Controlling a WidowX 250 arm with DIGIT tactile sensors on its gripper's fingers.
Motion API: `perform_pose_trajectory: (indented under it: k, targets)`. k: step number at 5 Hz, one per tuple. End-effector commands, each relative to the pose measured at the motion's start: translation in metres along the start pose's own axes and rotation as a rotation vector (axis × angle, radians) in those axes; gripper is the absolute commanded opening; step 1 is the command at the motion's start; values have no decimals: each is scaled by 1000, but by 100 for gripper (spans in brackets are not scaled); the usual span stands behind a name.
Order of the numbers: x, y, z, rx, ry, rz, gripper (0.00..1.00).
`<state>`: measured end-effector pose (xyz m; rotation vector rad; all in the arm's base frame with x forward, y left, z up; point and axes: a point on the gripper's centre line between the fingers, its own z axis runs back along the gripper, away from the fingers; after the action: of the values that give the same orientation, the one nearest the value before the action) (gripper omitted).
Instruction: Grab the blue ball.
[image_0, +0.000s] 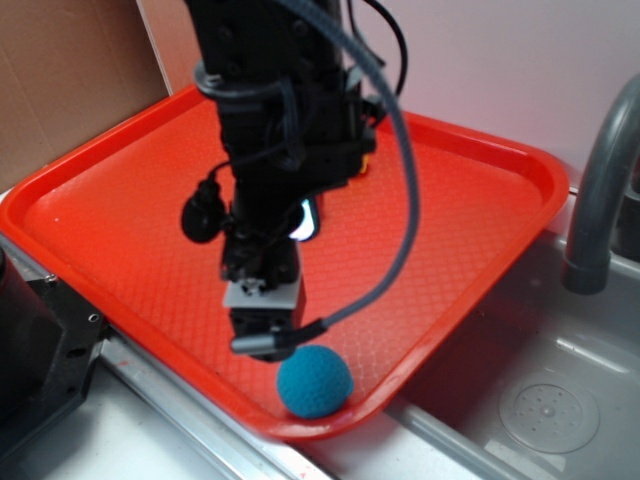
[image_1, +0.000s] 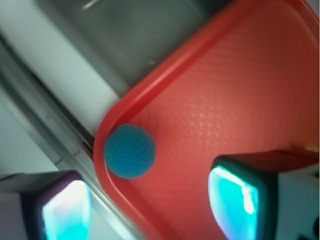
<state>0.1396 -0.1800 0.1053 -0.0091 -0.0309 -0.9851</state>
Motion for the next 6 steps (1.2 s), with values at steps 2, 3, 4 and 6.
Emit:
perform_pose_trajectory:
  k: [2, 3, 4, 6]
  targets:
    - [-37, -14, -29, -83, -105, -398, 100]
    - [-27, -14, -43, -85, -49, -408, 100]
    - [-16, -21, -57, -105, 9, -449, 100]
    - [-18, -22, -59, -119, 8, -379, 0]
